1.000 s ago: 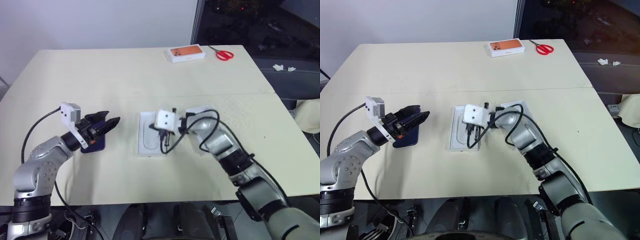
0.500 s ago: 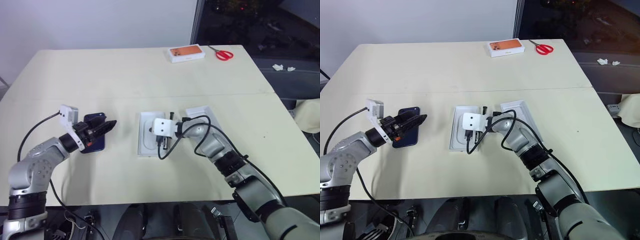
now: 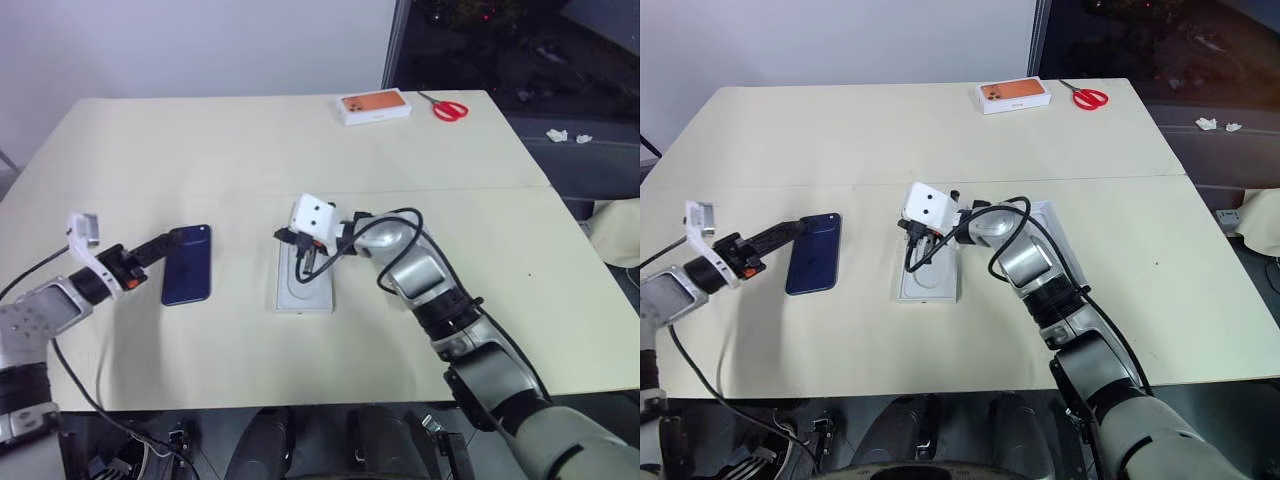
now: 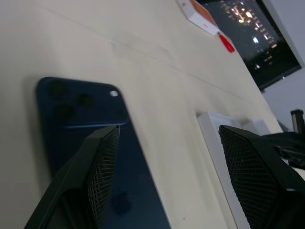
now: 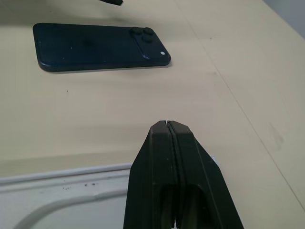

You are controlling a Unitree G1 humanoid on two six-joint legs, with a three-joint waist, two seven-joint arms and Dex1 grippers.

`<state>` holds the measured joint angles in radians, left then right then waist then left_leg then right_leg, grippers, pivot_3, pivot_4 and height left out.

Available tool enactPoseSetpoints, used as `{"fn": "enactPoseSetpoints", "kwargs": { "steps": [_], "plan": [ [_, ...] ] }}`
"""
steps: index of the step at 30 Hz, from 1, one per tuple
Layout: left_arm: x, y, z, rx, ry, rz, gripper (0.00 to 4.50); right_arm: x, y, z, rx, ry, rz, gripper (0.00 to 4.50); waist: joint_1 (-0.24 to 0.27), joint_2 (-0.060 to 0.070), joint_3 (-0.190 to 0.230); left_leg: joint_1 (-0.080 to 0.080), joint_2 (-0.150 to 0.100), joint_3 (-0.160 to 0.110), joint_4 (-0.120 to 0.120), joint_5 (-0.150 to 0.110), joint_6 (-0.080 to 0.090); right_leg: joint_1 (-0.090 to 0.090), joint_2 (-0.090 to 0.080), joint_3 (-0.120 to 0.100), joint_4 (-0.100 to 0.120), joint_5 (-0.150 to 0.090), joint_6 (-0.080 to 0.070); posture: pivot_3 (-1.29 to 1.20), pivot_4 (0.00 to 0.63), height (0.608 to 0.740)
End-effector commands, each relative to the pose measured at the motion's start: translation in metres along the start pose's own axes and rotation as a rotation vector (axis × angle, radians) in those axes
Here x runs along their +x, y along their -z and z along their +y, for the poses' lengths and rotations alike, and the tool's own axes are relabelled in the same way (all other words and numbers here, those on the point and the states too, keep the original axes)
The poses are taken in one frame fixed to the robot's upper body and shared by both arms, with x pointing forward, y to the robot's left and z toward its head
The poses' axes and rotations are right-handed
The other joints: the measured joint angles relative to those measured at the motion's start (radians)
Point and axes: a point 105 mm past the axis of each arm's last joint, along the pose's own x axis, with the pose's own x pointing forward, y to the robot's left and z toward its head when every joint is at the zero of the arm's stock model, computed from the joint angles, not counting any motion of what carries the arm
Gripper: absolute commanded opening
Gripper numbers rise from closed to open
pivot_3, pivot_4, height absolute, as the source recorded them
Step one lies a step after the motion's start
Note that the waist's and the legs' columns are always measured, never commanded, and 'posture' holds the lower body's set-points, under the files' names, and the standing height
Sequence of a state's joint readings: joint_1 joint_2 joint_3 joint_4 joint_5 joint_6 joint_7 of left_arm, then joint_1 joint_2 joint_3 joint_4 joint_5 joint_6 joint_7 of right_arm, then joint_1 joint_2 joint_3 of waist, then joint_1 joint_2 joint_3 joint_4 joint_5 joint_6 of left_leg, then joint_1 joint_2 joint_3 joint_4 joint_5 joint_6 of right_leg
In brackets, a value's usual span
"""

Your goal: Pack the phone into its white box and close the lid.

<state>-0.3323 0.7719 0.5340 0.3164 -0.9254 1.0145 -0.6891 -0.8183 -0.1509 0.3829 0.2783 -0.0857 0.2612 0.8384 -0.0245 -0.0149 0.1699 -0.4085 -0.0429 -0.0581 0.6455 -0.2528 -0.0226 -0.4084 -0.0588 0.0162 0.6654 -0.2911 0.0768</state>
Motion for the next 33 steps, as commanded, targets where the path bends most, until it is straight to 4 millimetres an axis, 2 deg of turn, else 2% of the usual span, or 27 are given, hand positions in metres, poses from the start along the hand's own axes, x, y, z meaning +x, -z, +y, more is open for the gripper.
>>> {"fn": "enactPoseSetpoints", "kwargs": {
  "steps": [1, 2, 5, 8, 14, 17, 25, 33],
  "plan": [
    [-0.012, -0.020, 0.004, -0.066, 0.003, -0.045, 3.51, 0.021, -0.032, 0.006, -0.060, -0.018, -0.064, 0.03, -0.009, 0.000, 0.000, 0.000, 0.000, 0.000, -0.001, 0.000, 0.000, 0.000, 0.000, 0.000, 0.000, 0.000, 0.000, 0.00, 0.150, 0.740],
    [-0.013, -0.021, 0.006, -0.080, 0.000, -0.045, 3.51, 0.023, -0.033, 0.007, -0.062, -0.020, -0.065, 0.03, -0.014, 0.000, 0.000, 0.000, 0.000, 0.000, -0.001, 0.000, -0.001, -0.001, 0.000, 0.000, 0.000, 0.000, 0.000, 0.00, 0.150, 0.740],
    [-0.020, -0.009, 0.023, -0.091, -0.078, 0.051, 3.51, 0.053, -0.035, 0.019, -0.072, -0.039, -0.046, 0.03, -0.023, -0.001, -0.001, 0.000, 0.000, 0.000, -0.002, 0.001, -0.002, -0.001, 0.000, 0.000, 0.000, 0.000, 0.000, 0.00, 0.150, 0.740],
    [-0.021, -0.004, 0.027, -0.084, -0.078, 0.072, 3.51, 0.071, -0.039, 0.030, -0.091, -0.058, -0.031, 0.03, -0.022, -0.001, 0.000, 0.000, 0.000, 0.000, -0.003, 0.002, -0.004, -0.002, 0.000, 0.000, 0.000, 0.000, 0.000, 0.00, 0.150, 0.740],
    [-0.020, 0.009, 0.033, -0.078, -0.098, 0.120, 3.51, 0.095, -0.027, 0.046, -0.101, -0.056, 0.053, 0.03, -0.020, -0.002, -0.001, 0.000, 0.000, 0.000, -0.003, 0.002, -0.004, -0.004, 0.000, 0.000, 0.000, 0.000, 0.000, 0.00, 0.150, 0.740],
    [-0.018, 0.018, 0.034, -0.143, -0.074, 0.148, 3.51, 0.104, -0.019, 0.061, -0.075, -0.079, 0.087, 0.03, -0.020, -0.002, -0.001, 0.000, 0.000, 0.000, -0.003, 0.002, -0.003, -0.005, -0.001, 0.000, 0.000, 0.000, 0.000, 0.00, 0.150, 0.740],
    [-0.007, 0.042, 0.034, -0.267, -0.026, 0.264, 3.51, 0.113, -0.012, 0.072, -0.054, -0.093, 0.125, 0.03, -0.017, -0.002, -0.002, 0.001, -0.001, -0.001, -0.003, 0.002, -0.003, -0.003, -0.001, 0.000, 0.000, 0.000, 0.000, 0.00, 0.150, 0.740],
    [0.010, 0.062, 0.027, -0.263, 0.004, 0.363, 3.51, 0.116, -0.010, 0.080, -0.055, -0.121, 0.132, 0.03, -0.013, 0.001, -0.004, 0.004, -0.003, -0.001, -0.003, 0.001, -0.002, 0.000, -0.002, -0.001, 0.000, 0.000, 0.000, 0.00, 0.150, 0.740]
  ]
}}
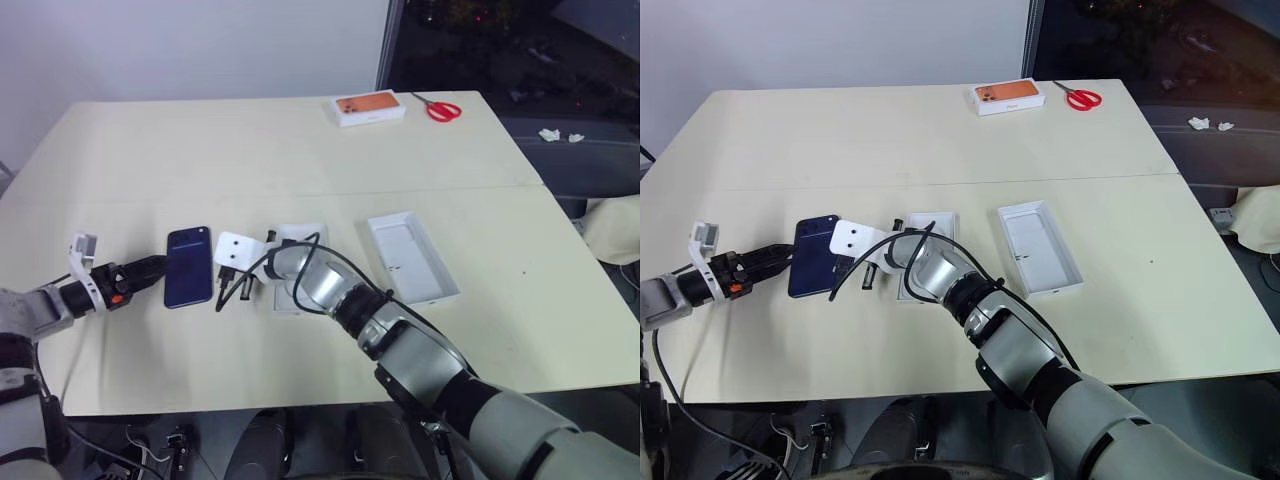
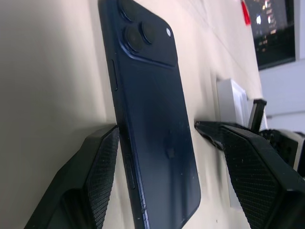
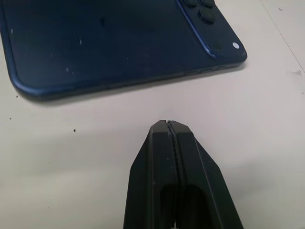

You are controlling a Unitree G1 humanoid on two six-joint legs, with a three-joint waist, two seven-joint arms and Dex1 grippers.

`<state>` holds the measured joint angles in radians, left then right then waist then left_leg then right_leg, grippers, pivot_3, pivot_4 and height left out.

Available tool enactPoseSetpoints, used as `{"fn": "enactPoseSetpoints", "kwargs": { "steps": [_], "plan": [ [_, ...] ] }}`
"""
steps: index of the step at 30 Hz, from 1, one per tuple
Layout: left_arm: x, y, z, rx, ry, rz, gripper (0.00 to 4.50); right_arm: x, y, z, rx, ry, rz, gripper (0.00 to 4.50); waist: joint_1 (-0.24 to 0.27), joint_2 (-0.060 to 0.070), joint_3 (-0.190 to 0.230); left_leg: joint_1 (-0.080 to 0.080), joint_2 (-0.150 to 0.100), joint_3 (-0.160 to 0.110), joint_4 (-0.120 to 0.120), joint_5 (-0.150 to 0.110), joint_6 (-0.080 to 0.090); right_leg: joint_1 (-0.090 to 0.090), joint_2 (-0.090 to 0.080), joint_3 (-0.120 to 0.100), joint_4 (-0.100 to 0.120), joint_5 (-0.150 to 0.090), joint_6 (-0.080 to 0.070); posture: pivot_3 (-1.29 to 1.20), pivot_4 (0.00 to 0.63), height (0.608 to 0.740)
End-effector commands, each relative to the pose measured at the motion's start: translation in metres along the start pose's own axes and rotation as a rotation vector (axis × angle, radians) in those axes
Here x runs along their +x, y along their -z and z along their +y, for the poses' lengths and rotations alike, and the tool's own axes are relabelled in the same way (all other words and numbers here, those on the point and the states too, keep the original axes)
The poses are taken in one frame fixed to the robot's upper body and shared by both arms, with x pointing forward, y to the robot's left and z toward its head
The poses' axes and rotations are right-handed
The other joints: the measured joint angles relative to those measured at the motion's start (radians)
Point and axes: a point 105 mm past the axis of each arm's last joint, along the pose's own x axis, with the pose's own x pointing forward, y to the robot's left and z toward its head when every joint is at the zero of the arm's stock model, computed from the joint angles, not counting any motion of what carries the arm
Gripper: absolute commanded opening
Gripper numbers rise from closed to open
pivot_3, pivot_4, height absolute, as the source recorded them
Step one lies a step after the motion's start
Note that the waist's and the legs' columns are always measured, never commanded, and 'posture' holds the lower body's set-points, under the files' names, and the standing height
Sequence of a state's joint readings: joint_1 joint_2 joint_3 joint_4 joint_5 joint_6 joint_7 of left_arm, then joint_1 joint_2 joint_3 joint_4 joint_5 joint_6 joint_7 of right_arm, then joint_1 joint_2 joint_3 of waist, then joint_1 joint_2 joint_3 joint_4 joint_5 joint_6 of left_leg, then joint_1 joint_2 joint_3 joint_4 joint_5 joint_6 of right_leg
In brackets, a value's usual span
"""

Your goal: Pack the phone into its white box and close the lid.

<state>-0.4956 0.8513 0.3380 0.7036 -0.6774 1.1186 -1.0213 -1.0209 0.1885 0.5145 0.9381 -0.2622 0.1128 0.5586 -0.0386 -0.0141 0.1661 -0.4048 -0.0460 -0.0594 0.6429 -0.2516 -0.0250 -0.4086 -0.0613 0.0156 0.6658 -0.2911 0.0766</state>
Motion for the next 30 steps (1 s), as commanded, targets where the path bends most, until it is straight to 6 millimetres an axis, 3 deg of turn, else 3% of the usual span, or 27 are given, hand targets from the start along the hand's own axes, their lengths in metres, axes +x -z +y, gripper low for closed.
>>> {"fn": "enactPoseSetpoints", "kwargs": {
  "steps": [1, 16, 25, 30],
  "plan": [
    [0.016, 0.026, 0.005, -0.058, -0.003, 0.102, 3.51, 0.017, -0.038, 0.032, -0.035, -0.091, -0.070, 0.03, 0.002, 0.001, -0.001, 0.000, 0.000, 0.000, 0.000, 0.000, 0.000, 0.000, 0.000, 0.000, 0.000, 0.000, 0.000, 0.00, 0.150, 0.740],
    [0.037, 0.035, -0.013, -0.047, 0.047, 0.146, 3.51, 0.018, -0.042, 0.045, -0.017, -0.164, -0.078, 0.03, 0.001, 0.006, -0.006, 0.003, -0.001, 0.000, 0.000, -0.001, 0.001, 0.003, -0.001, 0.000, 0.000, 0.000, 0.000, 0.00, 0.150, 0.740],
    [0.049, 0.048, -0.012, -0.096, 0.008, 0.170, 3.51, 0.016, -0.040, 0.038, -0.011, -0.140, -0.073, 0.03, 0.002, 0.007, -0.007, 0.004, -0.001, 0.000, 0.000, -0.001, 0.002, 0.004, -0.001, 0.001, 0.000, 0.000, 0.000, 0.00, 0.150, 0.740],
    [0.052, 0.045, -0.019, -0.076, 0.025, 0.141, 3.51, 0.015, -0.037, 0.033, -0.011, -0.128, -0.071, 0.03, 0.002, 0.007, -0.007, 0.005, -0.001, 0.000, 0.000, -0.001, 0.002, 0.005, -0.001, 0.001, 0.000, 0.000, 0.000, 0.00, 0.150, 0.740]
  ]
}}
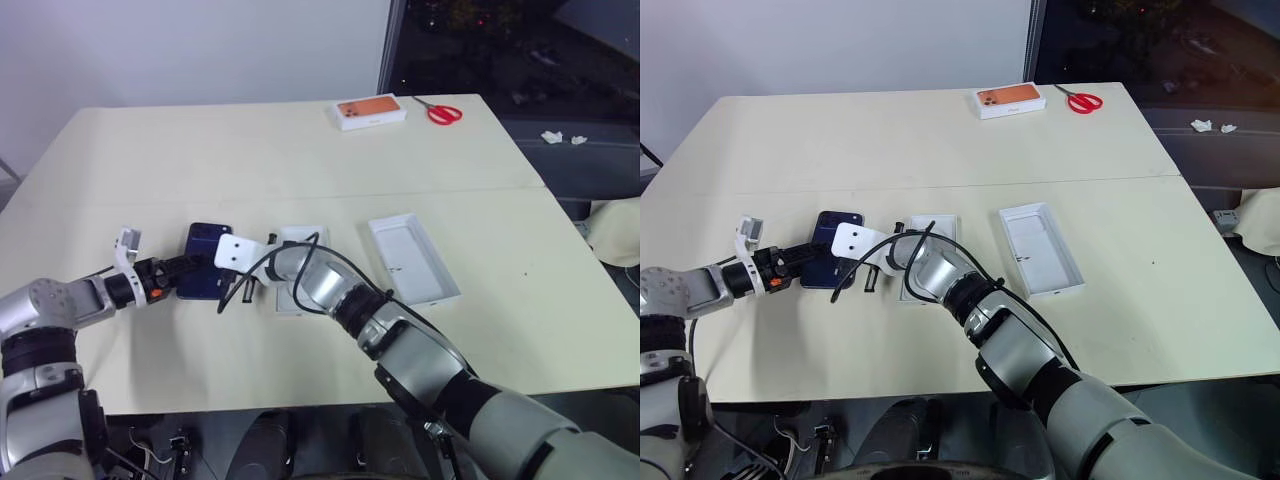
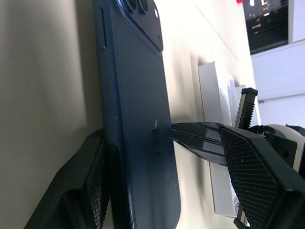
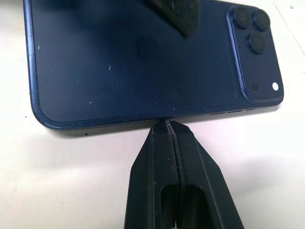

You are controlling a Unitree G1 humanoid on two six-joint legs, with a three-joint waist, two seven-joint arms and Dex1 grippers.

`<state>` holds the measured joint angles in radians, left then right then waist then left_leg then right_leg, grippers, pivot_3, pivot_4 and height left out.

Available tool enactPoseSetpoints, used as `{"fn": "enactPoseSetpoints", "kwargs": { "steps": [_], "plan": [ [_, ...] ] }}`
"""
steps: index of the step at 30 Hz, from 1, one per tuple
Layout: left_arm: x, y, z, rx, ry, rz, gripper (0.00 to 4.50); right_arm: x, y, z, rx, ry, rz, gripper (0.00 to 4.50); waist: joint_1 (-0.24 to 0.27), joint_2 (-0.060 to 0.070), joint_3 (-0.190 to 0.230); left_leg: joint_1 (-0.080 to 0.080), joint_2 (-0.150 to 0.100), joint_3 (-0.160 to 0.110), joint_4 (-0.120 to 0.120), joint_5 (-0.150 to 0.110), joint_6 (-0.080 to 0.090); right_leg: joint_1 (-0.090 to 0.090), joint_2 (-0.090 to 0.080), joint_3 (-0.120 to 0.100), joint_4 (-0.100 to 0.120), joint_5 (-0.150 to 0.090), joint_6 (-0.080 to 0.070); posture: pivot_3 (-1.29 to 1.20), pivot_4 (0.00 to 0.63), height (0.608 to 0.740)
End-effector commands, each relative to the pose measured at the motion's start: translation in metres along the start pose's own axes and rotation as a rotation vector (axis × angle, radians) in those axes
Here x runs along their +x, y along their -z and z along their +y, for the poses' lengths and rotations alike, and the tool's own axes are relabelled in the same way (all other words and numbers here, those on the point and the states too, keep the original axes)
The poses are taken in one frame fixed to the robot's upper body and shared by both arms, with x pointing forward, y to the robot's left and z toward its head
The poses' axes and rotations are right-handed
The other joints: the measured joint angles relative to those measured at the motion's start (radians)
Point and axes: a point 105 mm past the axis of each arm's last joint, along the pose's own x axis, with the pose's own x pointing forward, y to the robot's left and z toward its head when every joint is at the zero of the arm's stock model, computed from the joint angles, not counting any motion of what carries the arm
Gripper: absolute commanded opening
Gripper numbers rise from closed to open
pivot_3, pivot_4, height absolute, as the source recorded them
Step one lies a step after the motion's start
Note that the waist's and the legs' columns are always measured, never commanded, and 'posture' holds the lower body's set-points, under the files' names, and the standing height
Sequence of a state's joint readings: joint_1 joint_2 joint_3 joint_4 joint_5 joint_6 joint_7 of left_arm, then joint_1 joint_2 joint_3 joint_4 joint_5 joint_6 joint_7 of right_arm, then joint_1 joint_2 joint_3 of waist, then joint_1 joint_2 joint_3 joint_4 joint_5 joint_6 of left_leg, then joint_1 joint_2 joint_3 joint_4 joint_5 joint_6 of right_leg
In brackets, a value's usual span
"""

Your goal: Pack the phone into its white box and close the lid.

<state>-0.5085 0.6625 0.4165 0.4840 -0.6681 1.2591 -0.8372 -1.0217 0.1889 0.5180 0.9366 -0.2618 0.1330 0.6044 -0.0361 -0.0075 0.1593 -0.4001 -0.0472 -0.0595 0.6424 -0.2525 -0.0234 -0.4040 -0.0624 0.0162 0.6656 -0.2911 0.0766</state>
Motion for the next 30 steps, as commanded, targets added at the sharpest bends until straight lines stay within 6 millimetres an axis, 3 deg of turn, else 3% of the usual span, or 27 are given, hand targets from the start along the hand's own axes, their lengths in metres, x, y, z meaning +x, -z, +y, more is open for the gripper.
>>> {"fn": "enactPoseSetpoints", "kwargs": {
  "steps": [1, 5, 6, 8, 12, 19, 22, 26, 30],
  "plan": [
    [0.008, 0.024, 0.009, -0.082, -0.014, 0.075, 3.51, 0.015, -0.039, 0.028, -0.023, -0.081, -0.085, 0.03, -0.001, 0.000, 0.000, 0.000, 0.000, 0.000, 0.000, 0.000, 0.000, 0.000, 0.000, 0.000, 0.000, 0.000, 0.000, 0.00, 0.150, 0.740],
    [0.001, 0.021, 0.017, -0.108, -0.032, 0.037, 3.51, 0.015, -0.038, 0.028, -0.026, -0.080, -0.084, 0.03, -0.004, 0.000, 0.000, 0.000, 0.000, 0.000, 0.000, 0.000, 0.000, 0.000, 0.000, 0.000, 0.000, 0.000, 0.000, 0.00, 0.150, 0.740],
    [0.000, 0.021, 0.018, -0.125, -0.032, 0.026, 3.26, 0.015, -0.038, 0.027, -0.027, -0.080, -0.085, 0.00, -0.005, 0.000, 0.000, 0.000, 0.000, 0.000, 0.000, 0.000, 0.000, 0.000, 0.000, 0.000, 0.000, 0.000, 0.000, 0.00, 0.150, 0.740],
    [-0.002, 0.023, 0.021, -0.140, -0.032, 0.019, 2.64, 0.015, -0.038, 0.028, -0.029, -0.082, -0.085, 0.00, -0.009, 0.000, 0.000, 0.000, 0.000, 0.000, -0.001, 0.000, 0.000, -0.001, 0.000, 0.000, 0.000, 0.000, 0.000, 0.00, 0.150, 0.740],
    [-0.003, 0.029, 0.024, -0.176, -0.019, 0.024, 0.75, 0.015, -0.037, 0.029, -0.032, -0.086, -0.084, 0.00, -0.009, 0.000, 0.000, 0.000, 0.000, 0.000, -0.002, 0.000, 0.000, -0.001, 0.000, 0.001, -0.001, 0.000, 0.000, 0.00, 0.150, 0.740],
    [0.000, 0.035, 0.028, -0.207, -0.017, 0.020, 0.75, 0.014, -0.035, 0.027, -0.038, -0.083, -0.078, 0.00, -0.008, 0.000, 0.000, 0.004, 0.000, 0.001, -0.008, 0.001, -0.002, 0.000, 0.000, 0.002, -0.001, 0.000, 0.000, 0.00, 0.150, 0.740],
    [0.000, 0.038, 0.030, -0.223, -0.016, 0.025, 0.04, 0.014, -0.034, 0.027, -0.040, -0.081, -0.076, 0.00, -0.008, 0.000, 0.000, 0.007, 0.000, 0.002, -0.010, 0.002, -0.003, 0.001, 0.000, 0.002, -0.001, 0.000, 0.000, 0.00, 0.150, 0.740],
    [-0.001, 0.040, 0.027, -0.253, 0.013, 0.017, 0.04, 0.012, -0.034, 0.025, -0.052, -0.075, -0.081, 0.00, -0.008, 0.000, 0.000, 0.008, 0.000, 0.002, -0.011, 0.002, -0.003, 0.002, 0.000, 0.002, -0.001, 0.000, 0.000, 0.00, 0.150, 0.740],
    [-0.005, 0.041, 0.023, -0.313, 0.076, 0.002, 0.04, 0.002, -0.048, 0.011, 0.014, -0.060, -0.169, 0.00, -0.010, 0.000, 0.000, 0.008, 0.000, 0.002, -0.011, 0.002, -0.003, 0.001, 0.000, 0.002, -0.001, 0.000, 0.000, 0.00, 0.150, 0.740]
  ]
}}
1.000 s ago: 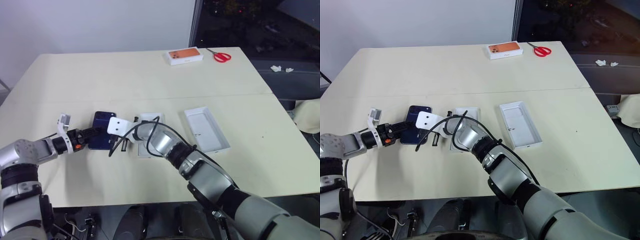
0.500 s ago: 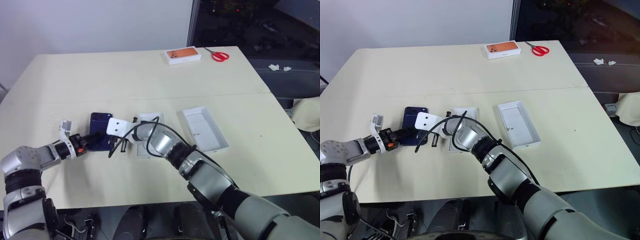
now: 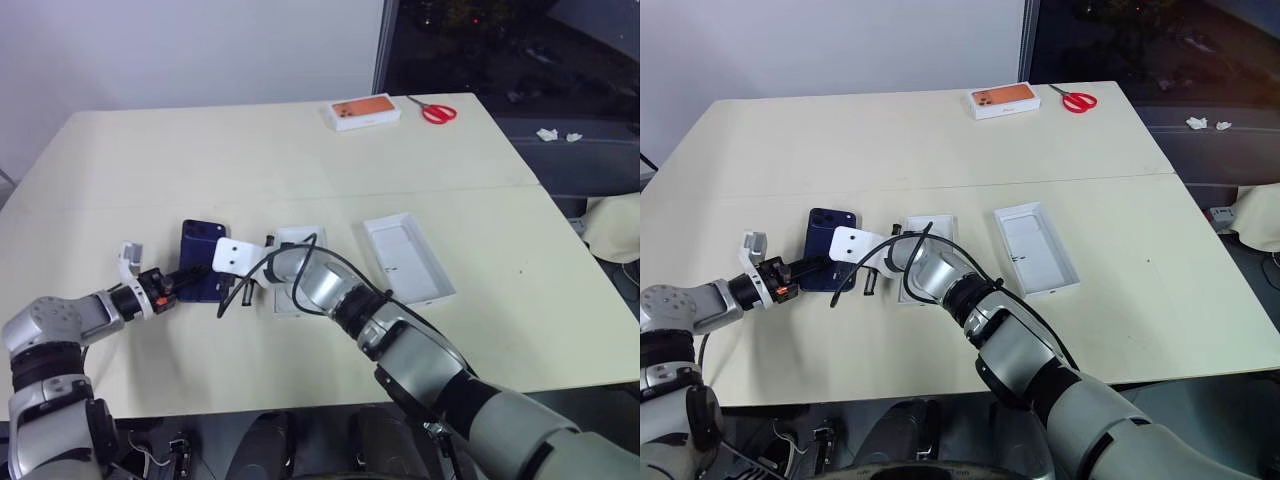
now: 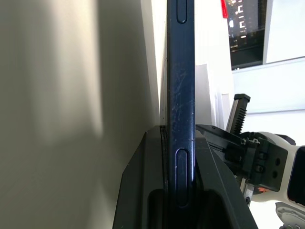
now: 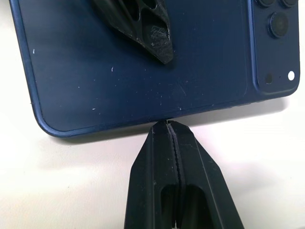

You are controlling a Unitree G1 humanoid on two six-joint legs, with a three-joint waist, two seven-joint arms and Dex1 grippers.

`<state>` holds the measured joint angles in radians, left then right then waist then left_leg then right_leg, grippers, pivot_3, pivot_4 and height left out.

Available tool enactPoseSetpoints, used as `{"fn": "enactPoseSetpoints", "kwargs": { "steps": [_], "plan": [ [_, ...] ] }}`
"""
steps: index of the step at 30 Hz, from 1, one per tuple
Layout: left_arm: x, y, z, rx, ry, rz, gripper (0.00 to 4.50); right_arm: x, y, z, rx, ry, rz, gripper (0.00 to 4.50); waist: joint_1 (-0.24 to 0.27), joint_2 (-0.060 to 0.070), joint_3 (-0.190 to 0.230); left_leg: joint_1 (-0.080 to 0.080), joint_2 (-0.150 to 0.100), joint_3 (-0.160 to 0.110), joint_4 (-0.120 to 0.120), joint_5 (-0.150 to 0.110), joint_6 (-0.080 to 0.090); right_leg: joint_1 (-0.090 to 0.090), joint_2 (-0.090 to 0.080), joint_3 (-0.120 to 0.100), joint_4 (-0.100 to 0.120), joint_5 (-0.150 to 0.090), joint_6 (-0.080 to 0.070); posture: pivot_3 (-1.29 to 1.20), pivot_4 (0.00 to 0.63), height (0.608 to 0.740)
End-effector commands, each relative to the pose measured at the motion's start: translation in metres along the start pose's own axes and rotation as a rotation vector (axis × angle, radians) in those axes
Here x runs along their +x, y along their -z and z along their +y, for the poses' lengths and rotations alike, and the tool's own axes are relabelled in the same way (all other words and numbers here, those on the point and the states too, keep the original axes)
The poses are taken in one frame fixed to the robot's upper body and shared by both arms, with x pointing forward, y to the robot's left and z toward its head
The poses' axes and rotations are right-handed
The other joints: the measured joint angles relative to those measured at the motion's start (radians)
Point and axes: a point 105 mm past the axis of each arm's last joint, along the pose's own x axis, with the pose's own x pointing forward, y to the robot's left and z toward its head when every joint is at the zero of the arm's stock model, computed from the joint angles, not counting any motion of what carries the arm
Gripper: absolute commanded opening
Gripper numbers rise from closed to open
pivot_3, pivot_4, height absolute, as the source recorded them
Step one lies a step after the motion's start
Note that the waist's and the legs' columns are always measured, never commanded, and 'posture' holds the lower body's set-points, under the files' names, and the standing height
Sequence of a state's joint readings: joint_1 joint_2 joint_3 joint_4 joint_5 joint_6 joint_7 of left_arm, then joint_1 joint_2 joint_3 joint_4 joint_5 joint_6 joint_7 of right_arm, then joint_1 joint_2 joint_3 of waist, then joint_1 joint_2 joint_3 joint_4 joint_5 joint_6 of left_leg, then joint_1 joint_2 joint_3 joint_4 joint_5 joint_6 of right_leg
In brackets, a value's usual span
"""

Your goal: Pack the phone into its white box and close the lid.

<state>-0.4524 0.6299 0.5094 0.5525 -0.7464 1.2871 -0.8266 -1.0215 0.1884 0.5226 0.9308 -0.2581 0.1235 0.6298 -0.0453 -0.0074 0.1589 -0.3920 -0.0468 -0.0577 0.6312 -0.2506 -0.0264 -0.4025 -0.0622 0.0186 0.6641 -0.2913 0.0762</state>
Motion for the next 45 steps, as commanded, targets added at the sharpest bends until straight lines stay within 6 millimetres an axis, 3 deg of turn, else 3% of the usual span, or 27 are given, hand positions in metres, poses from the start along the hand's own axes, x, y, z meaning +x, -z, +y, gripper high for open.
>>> {"fn": "enactPoseSetpoints", "kwargs": {
  "steps": [1, 8, 9, 11, 18, 23, 26, 33, 39, 45],
  "plan": [
    [-0.002, 0.025, 0.013, -0.151, 0.021, 0.053, 0.04, -0.002, -0.050, 0.004, 0.056, -0.033, -0.195, 0.00, -0.001, 0.000, 0.000, 0.000, 0.000, 0.000, 0.000, 0.000, 0.000, 0.000, 0.000, 0.000, 0.000, 0.000, 0.000, 0.00, 0.150, 0.740],
    [-0.015, 0.005, -0.021, -0.134, 0.225, -0.053, 0.04, -0.063, -0.086, -0.033, 0.339, -0.083, -0.530, 0.00, 0.001, -0.001, 0.001, -0.002, 0.001, 0.000, -0.001, 0.000, 0.000, -0.001, 0.000, 0.000, -0.001, 0.000, 0.000, 0.00, 0.150, 0.740],
    [-0.016, 0.004, -0.026, -0.123, 0.250, -0.066, 0.01, -0.070, -0.087, -0.037, 0.356, -0.078, -0.552, 0.26, 0.002, -0.002, 0.001, -0.002, 0.001, 0.000, -0.001, 0.000, 0.000, -0.001, 0.000, 0.000, -0.001, 0.000, 0.000, 0.00, 0.150, 0.740],
    [-0.017, 0.002, -0.040, -0.093, 0.315, -0.090, 0.00, -0.089, -0.083, -0.041, 0.367, -0.092, -0.575, 0.82, 0.004, -0.003, 0.001, -0.002, 0.001, 0.000, -0.001, 0.000, 0.000, -0.001, 0.000, 0.000, -0.002, 0.000, 0.000, 0.00, 0.150, 0.740],
    [-0.001, 0.038, -0.067, -0.021, 0.341, 0.009, 0.00, -0.136, -0.027, -0.041, 0.290, -0.037, -0.456, 4.42, 0.005, -0.006, 0.001, -0.015, 0.001, 0.000, 0.002, 0.000, 0.000, -0.008, 0.000, 0.000, -0.001, 0.000, 0.000, 0.00, 0.150, 0.740],
    [0.031, 0.056, -0.090, 0.027, 0.356, -0.019, 0.00, -0.195, 0.008, -0.029, 0.225, -0.036, -0.424, 4.48, 0.007, -0.009, 0.002, -0.016, 0.003, 0.000, 0.002, 0.000, 0.000, -0.008, 0.001, -0.001, -0.001, 0.000, 0.000, 0.00, 0.150, 0.740],
    [0.048, 0.069, -0.098, 0.043, 0.337, -0.015, 0.00, -0.216, 0.034, -0.021, 0.183, -0.012, -0.344, 4.48, 0.011, -0.011, 0.004, -0.015, 0.003, 0.000, 0.003, 0.000, 0.000, -0.006, 0.001, -0.002, -0.002, 0.000, 0.000, 0.00, 0.150, 0.740],
    [0.068, 0.079, -0.099, -0.005, 0.309, -0.039, 0.00, -0.237, 0.065, -0.011, 0.202, 0.023, -0.241, 4.48, 0.012, -0.012, 0.004, -0.015, 0.005, 0.000, 0.003, 0.000, 0.000, -0.006, 0.004, -0.001, -0.002, 0.000, 0.001, 0.00, 0.150, 0.740],
    [0.079, 0.084, -0.096, -0.032, 0.280, -0.015, 0.00, -0.236, 0.065, -0.015, 0.213, 0.067, -0.246, 4.48, 0.033, -0.014, 0.005, -0.015, 0.005, 0.000, 0.005, 0.000, 0.000, -0.005, 0.004, -0.002, -0.002, 0.000, 0.001, 0.00, 0.150, 0.740],
    [0.083, 0.092, -0.106, -0.009, 0.301, 0.041, 0.00, -0.232, 0.065, -0.014, 0.207, 0.076, -0.241, 4.48, 0.040, -0.015, 0.006, -0.017, 0.005, 0.000, 0.010, 0.000, 0.000, -0.004, 0.004, -0.003, -0.002, 0.000, 0.000, 0.00, 0.150, 0.740]
  ]
}}
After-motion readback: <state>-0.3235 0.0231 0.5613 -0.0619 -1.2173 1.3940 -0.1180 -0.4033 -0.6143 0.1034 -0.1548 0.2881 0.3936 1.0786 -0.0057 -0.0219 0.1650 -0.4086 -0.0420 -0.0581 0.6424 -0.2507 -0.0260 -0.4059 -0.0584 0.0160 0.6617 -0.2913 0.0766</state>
